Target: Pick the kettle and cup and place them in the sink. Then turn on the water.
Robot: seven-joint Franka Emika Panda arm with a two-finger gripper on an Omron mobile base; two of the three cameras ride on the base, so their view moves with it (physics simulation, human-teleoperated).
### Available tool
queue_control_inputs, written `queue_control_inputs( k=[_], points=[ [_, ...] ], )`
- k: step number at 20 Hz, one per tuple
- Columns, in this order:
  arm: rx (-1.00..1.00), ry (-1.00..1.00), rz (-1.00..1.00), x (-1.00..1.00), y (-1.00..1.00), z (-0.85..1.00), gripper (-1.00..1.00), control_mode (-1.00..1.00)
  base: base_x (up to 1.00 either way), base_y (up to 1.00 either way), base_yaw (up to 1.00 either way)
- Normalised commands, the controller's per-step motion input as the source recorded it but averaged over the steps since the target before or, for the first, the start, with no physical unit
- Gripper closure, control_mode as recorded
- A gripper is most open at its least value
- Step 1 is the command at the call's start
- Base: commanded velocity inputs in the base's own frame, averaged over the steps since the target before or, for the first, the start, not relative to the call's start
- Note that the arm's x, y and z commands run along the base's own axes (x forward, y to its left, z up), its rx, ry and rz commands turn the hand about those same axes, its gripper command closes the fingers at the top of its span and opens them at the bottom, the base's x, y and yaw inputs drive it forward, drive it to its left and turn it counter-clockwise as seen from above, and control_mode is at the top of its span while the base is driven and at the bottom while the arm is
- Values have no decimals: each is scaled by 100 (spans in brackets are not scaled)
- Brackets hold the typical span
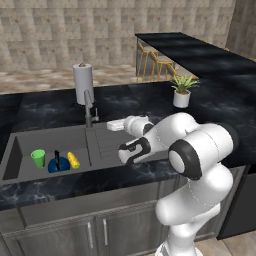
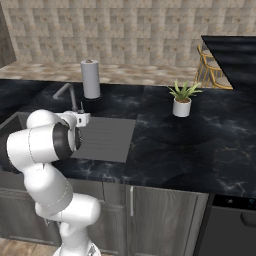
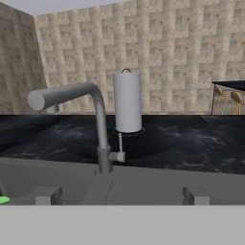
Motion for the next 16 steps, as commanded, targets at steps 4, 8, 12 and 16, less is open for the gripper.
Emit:
queue_control_inputs(
  k=[4, 8, 12, 16],
  points=[
    [0, 0, 0, 0, -7, 0, -100, -100, 0, 0, 0],
    [0, 0, 0, 0, -8, 0, -100, -100, 0, 0, 0],
    [0, 0, 0, 1, -1, 0, -100, -100, 0, 0, 0],
    [0, 0, 0, 14, 0, 0, -100, -100, 0, 0, 0]
  ],
)
